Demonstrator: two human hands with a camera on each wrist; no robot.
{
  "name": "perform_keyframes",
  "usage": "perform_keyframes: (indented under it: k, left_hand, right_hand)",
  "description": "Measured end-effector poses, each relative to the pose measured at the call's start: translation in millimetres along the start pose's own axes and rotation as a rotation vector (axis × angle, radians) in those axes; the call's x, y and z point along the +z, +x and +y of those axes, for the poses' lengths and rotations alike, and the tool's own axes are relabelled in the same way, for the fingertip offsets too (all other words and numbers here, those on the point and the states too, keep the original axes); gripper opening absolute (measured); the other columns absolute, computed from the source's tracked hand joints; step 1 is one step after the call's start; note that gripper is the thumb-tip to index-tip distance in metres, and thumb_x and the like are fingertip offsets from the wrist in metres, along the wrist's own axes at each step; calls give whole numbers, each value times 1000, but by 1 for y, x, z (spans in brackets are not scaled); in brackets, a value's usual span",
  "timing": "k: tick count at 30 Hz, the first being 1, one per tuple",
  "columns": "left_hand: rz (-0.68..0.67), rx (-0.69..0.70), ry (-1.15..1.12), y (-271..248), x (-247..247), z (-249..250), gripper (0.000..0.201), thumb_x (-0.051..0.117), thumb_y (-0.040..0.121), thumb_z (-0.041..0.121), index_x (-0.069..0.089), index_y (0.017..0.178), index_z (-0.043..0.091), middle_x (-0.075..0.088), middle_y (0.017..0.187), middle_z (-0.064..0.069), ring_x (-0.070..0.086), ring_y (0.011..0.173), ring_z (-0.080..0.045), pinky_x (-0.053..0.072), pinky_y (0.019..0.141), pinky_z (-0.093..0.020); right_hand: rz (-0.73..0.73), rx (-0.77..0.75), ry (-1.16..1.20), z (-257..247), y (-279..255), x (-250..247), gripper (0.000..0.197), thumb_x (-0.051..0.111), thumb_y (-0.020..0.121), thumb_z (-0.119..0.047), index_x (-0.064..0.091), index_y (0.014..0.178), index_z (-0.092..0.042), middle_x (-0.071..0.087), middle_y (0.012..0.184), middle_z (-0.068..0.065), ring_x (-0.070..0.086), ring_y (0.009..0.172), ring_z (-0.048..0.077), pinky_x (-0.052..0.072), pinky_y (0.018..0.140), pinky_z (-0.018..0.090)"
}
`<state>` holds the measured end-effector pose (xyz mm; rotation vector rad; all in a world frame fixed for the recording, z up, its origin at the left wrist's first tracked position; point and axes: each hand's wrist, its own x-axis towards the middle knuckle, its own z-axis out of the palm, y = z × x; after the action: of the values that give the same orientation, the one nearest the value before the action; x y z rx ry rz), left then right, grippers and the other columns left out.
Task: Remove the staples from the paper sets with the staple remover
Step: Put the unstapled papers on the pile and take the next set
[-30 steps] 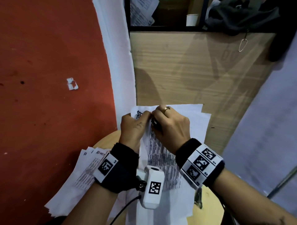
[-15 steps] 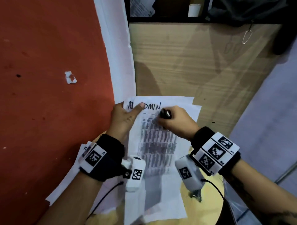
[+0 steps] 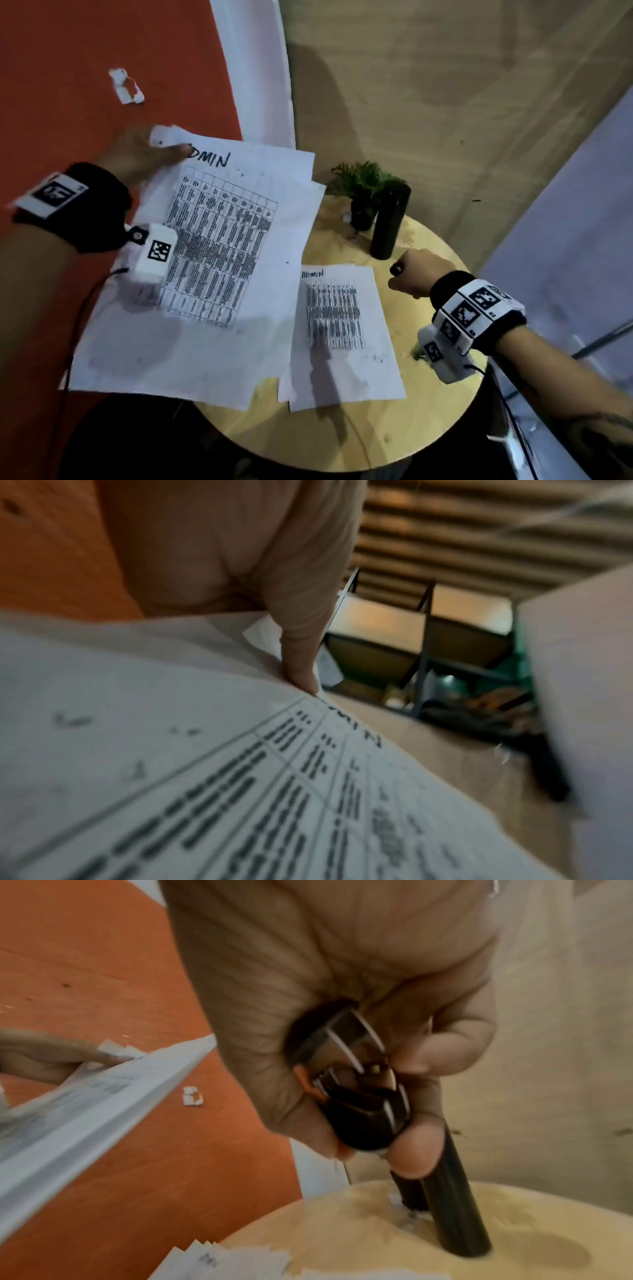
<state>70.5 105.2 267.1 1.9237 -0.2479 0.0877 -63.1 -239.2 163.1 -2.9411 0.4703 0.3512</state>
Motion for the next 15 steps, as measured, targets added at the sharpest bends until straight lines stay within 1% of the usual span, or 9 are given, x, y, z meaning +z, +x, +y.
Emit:
perform_keyframes:
  k: [2, 4, 5, 6, 7, 9, 11, 13, 15]
  left_hand:
    - [-29, -114, 100, 17, -2, -28, 12, 63, 89, 25, 67, 92, 15, 71, 87, 2, 65, 84, -16, 49, 76, -28]
    - [-94, -295, 205, 38, -2, -66, 53, 72, 78, 42, 58, 118, 10, 59, 123, -8, 54, 113, -30, 40, 100, -47]
    - [-120, -359, 246, 49, -1, -86, 77, 78, 65, 51, 54, 126, 10, 53, 134, -11, 50, 119, -35, 36, 103, -54]
    - [-129, -404, 277, 61, -1, -111, 88, 78, 59, 54, 51, 131, 11, 48, 139, -13, 48, 122, -39, 36, 102, -56]
    - [-110, -436, 317, 65, 6, -126, 85, 75, 65, 49, 47, 135, 10, 45, 142, -14, 45, 125, -40, 37, 101, -53]
    - [-105, -485, 438, 72, 15, -157, 61, 62, 87, 35, 43, 139, 8, 43, 143, -16, 44, 126, -39, 41, 89, -40]
    - [-114, -513, 512, 79, 27, -179, 51, 53, 95, 29, 43, 138, 6, 46, 139, -21, 46, 122, -41, 40, 74, -34]
    - [-69, -574, 520, 83, 31, -202, 50, 51, 96, 30, 40, 139, 6, 46, 137, -22, 47, 119, -41, 40, 75, -37]
    - [-21, -689, 496, 85, 35, -221, 47, 51, 96, 33, 40, 136, 11, 49, 129, -19, 49, 110, -37, 46, 80, -43]
  right_hand:
    - [-20, 54, 65, 7, 12, 16, 40, 59, 84, -29, 33, 56, -15, 51, 73, 11, 50, 66, 25, 35, 54, 24]
    - [-68, 105, 75, 14, 26, 34, 38, 56, 87, -26, 35, 57, -14, 47, 64, 7, 46, 58, 23, 31, 49, 23]
    - [-92, 123, 55, 19, 33, 43, 36, 54, 89, -25, 38, 59, -12, 46, 61, 5, 45, 55, 22, 30, 48, 23]
    - [-122, 139, 30, 23, 41, 55, 32, 52, 91, -25, 44, 63, -11, 48, 62, 5, 46, 57, 22, 32, 50, 23]
    - [-143, 155, 2, 27, 46, 64, 27, 50, 92, -26, 49, 70, -10, 53, 67, 6, 50, 62, 24, 35, 53, 24]
    - [-184, 191, -50, 35, 57, 83, 23, 48, 94, -30, 58, 90, -9, 61, 87, 8, 55, 76, 27, 40, 60, 26]
    - [-216, 236, -76, 41, 68, 101, 30, 48, 94, -32, 60, 107, -8, 61, 97, 9, 53, 79, 27, 41, 65, 28]
    - [-241, 267, -75, 44, 75, 115, 32, 48, 93, -33, 60, 112, -9, 58, 92, 7, 55, 79, 27, 43, 66, 27]
    - [-267, 285, -68, 48, 84, 126, 33, 48, 94, -34, 61, 115, -12, 62, 99, 8, 59, 86, 28, 44, 67, 28]
